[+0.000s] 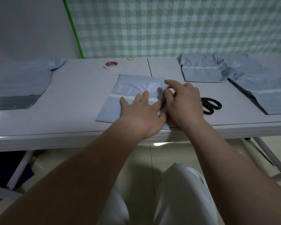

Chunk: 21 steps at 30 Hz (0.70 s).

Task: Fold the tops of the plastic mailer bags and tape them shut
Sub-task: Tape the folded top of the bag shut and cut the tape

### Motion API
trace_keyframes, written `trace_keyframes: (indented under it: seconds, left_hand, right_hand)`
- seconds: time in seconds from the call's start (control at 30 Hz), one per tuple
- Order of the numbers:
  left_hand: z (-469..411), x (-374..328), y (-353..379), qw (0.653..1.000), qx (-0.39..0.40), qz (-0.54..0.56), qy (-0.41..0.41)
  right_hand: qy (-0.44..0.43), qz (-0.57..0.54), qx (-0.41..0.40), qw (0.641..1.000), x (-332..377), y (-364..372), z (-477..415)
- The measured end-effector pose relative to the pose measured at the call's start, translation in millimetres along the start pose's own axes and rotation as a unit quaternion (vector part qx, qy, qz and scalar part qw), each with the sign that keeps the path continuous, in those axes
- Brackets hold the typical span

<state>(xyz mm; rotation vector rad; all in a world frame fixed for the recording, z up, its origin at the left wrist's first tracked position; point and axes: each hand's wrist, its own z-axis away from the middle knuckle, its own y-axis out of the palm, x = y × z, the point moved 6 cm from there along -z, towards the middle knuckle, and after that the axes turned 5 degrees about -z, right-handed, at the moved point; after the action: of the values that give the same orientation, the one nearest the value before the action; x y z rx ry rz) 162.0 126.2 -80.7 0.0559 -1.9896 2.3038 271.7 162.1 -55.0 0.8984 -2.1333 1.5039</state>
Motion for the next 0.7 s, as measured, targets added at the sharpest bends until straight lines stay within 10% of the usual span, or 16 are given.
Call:
trace_keyframes:
  seconds: [0.7]
  left_hand:
    - [11, 88, 7, 0.995, -0.007, 0.047, -0.092]
  right_hand:
    - [-0.001, 0.143, -0.010, 0.990, 13, 13, -1]
